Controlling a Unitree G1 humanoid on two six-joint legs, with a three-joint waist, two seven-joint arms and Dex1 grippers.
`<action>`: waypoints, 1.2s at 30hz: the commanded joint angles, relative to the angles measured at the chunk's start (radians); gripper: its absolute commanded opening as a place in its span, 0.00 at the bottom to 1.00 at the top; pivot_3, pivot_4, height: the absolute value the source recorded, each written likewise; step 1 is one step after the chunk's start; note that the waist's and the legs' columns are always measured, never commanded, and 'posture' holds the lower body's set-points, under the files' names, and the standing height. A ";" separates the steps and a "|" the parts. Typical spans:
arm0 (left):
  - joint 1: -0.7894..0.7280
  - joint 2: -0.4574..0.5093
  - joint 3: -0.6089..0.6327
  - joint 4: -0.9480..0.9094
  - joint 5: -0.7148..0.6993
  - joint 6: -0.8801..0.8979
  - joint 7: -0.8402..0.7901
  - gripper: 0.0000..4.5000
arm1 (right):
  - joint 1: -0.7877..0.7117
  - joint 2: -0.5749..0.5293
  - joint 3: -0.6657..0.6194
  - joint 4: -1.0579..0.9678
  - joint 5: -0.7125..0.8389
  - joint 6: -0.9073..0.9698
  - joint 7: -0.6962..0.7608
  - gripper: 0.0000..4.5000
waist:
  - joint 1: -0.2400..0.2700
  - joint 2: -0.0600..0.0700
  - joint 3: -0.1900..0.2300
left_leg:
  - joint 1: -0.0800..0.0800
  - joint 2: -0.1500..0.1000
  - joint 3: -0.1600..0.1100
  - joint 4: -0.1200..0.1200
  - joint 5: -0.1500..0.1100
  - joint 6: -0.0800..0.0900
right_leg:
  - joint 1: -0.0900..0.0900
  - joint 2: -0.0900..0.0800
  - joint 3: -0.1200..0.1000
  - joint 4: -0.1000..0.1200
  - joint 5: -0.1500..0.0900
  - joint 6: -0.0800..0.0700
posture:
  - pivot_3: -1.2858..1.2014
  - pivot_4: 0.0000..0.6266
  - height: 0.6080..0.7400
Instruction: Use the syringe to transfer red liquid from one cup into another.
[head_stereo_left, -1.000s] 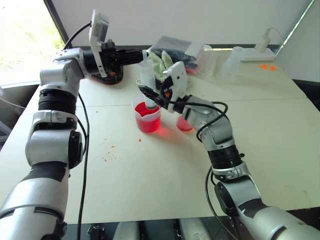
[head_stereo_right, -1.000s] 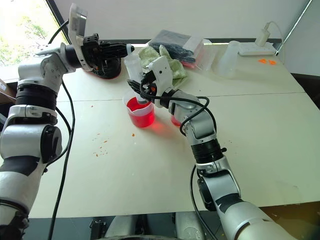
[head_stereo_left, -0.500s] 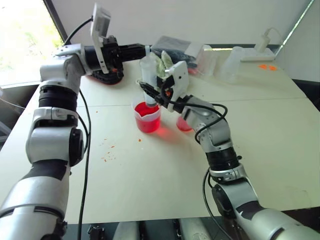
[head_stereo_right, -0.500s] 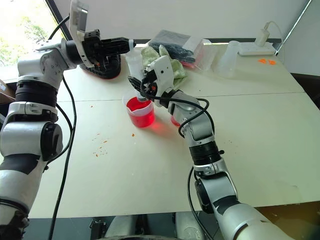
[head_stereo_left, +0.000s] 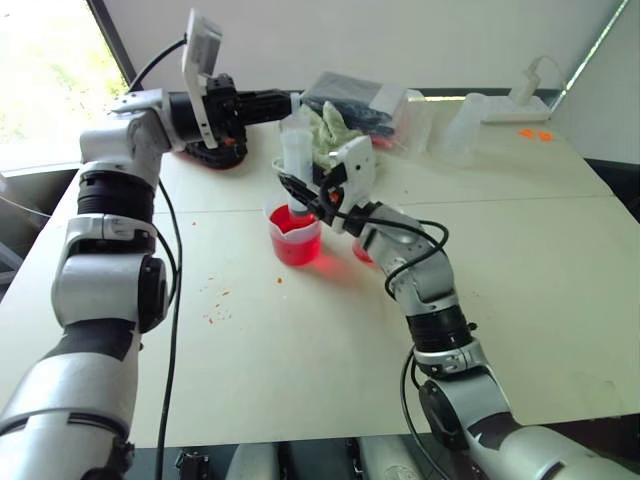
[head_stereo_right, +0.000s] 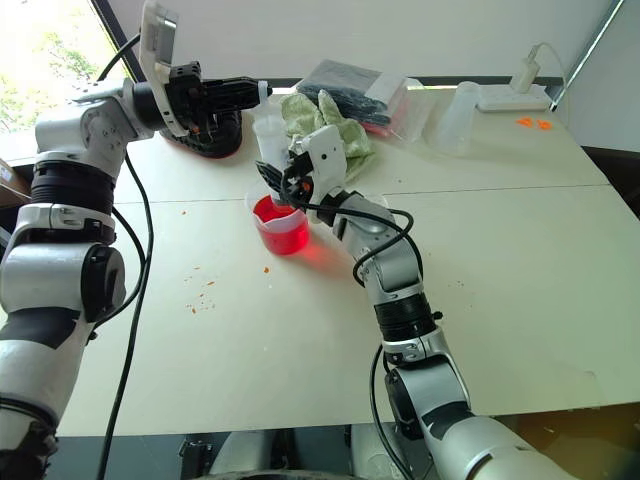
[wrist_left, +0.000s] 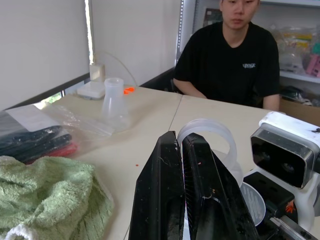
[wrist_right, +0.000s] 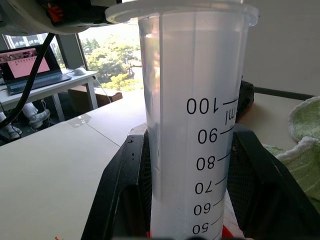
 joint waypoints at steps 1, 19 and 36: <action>-0.107 0.010 0.086 -0.030 -0.052 -0.018 0.050 0.01 | 0.021 0.039 0.090 -0.026 0.000 0.017 0.031 0.31 | 0.000 0.000 0.000 | 0.000 0.000 0.000 0.000 0.000 0.000 | 0.000 0.000 0.000 0.000 0.000 0.000 | 0.52 0.24 0.78; -0.027 0.033 0.014 -0.092 -0.010 0.016 -0.019 0.21 | -0.014 0.036 0.071 -0.014 -0.007 0.009 0.036 0.31 | -0.004 0.000 0.000 | 0.000 0.000 0.000 0.000 0.000 0.000 | 0.000 0.000 0.000 0.001 0.000 0.000 | 0.52 0.24 0.78; 0.030 0.087 0.028 -0.159 -0.010 0.012 0.000 0.99 | -0.077 0.014 0.034 0.020 -0.010 -0.013 0.050 0.31 | -0.004 0.000 0.000 | 0.001 -0.001 -0.001 0.000 0.000 0.000 | -0.001 -0.001 0.000 0.004 0.000 0.000 | 0.52 0.24 0.78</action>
